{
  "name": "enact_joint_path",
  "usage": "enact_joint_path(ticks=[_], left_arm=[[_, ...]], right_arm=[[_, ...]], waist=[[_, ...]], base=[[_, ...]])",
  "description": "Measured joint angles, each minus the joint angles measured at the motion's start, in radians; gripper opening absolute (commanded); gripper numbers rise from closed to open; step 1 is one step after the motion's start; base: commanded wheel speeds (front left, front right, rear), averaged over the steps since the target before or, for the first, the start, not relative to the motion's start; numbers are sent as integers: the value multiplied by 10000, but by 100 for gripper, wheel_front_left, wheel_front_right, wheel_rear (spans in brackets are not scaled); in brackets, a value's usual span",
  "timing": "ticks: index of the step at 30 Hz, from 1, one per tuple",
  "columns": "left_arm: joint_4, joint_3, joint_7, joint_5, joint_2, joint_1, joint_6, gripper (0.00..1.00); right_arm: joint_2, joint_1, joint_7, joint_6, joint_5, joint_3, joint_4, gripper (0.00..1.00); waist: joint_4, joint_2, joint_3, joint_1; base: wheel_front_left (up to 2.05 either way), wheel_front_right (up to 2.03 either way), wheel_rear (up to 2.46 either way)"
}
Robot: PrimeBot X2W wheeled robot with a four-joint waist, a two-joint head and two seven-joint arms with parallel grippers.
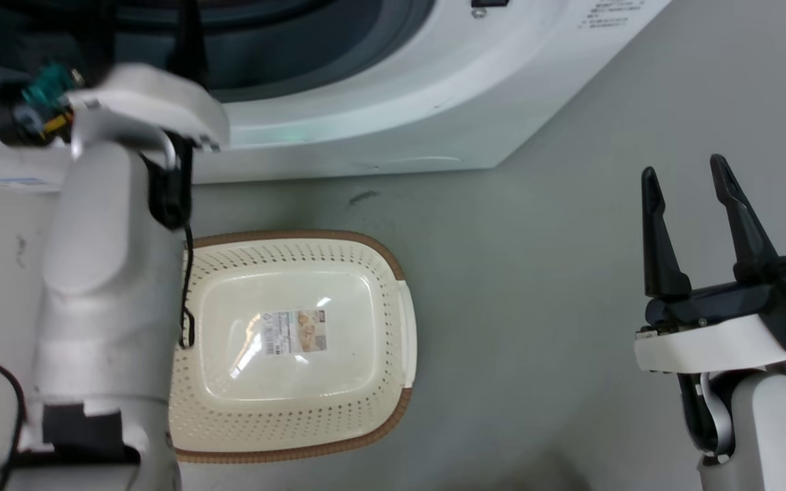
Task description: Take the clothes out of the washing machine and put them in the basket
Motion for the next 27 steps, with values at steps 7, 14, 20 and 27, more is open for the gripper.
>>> enact_joint_path(ticks=[7, 14, 20, 27], left_arm=[[1814, -109, 341, -36, 453, -2173, -167, 100], [3327, -263, 1925, -90, 941, -3962, -255, 100], [4435, -454, 3864, -105, 1440, -5201, -345, 100], [5404, -665, 6025, -105, 2021, -6086, -391, 100]], right_arm=[[-2, -448, -169, 0, 318, 391, 355, 100], [-2, -732, -274, 0, 685, 794, 719, 100], [-4, -911, -324, -2, 1057, 1062, 892, 100], [-4, -1007, -330, -2, 1492, 1392, 869, 100]], waist=[[-523, 0, 735, 0], [-1087, 0, 1206, 0], [-1531, 0, 1462, 0], [-2045, 0, 1710, 0]], base=[[0, 0, 0], [0, 0, 0], [0, 0, 0], [0, 0, 0]])
